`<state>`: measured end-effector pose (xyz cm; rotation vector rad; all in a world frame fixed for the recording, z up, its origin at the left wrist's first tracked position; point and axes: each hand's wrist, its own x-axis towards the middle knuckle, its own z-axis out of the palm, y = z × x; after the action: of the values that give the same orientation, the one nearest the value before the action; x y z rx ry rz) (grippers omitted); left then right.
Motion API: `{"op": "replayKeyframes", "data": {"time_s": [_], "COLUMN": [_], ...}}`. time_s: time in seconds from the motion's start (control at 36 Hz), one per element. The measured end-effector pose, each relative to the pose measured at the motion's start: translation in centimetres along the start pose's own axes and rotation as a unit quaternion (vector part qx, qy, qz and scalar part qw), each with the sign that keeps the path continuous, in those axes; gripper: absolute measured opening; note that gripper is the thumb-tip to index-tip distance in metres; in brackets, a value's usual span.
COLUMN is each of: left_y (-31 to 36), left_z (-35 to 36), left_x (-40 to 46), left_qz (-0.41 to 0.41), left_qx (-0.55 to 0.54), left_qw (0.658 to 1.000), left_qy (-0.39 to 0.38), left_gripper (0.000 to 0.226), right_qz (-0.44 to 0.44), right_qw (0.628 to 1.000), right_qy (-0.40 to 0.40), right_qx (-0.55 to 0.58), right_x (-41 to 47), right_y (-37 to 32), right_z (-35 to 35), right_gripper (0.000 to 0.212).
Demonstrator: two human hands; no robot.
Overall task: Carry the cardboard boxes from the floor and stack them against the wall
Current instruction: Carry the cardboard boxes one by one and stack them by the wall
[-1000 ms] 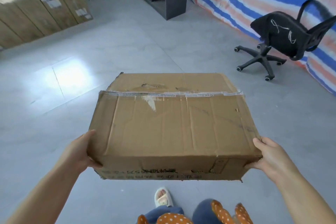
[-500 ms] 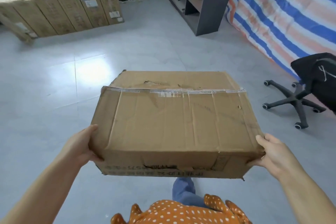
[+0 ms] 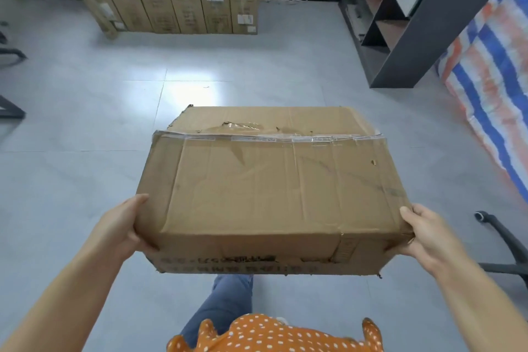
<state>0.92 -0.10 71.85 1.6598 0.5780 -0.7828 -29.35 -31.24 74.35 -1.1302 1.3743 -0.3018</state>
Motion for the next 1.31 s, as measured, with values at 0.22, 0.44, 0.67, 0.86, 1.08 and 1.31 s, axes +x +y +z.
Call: {"op": "replayKeyframes", "data": {"time_s": [0.22,0.44,0.67,0.86,1.08,1.31], "left_y": [11.1,22.2,31.4,40.3,51.1,61.4], "left_z": [2.3,5.1,8.4,12.9,15.7,17.6], "left_x": [8.4,15.2,22.6,30.5,37.8,46.1], "left_qz": [0.019,0.04,0.046,0.052,0.053,0.056], "left_qx": [-0.003,-0.028,-0.034,-0.053,-0.096,-0.122], "left_qw": [1.0,0.999,0.998,0.997,0.993,0.988], "left_qy": [0.011,0.002,-0.008,0.005,0.047,0.072], "left_gripper": [0.017,0.013,0.015,0.016,0.018,0.015], "right_qz": [-0.003,-0.008,-0.018,-0.025,-0.034,-0.033], "right_qw": [1.0,1.0,1.0,0.999,0.993,0.988], "right_qy": [-0.014,-0.004,-0.018,-0.032,-0.085,-0.12], "right_qx": [-0.012,0.002,-0.016,-0.032,-0.076,-0.088], "right_x": [7.8,13.9,21.4,30.7,40.9,49.7], "right_y": [-8.7,-17.9,-26.4,-34.5,-46.3,-54.9], "right_z": [9.8,18.3,25.7,33.3,43.6,53.9], "right_gripper": [0.025,0.025,0.026,0.026,0.025,0.025]}}
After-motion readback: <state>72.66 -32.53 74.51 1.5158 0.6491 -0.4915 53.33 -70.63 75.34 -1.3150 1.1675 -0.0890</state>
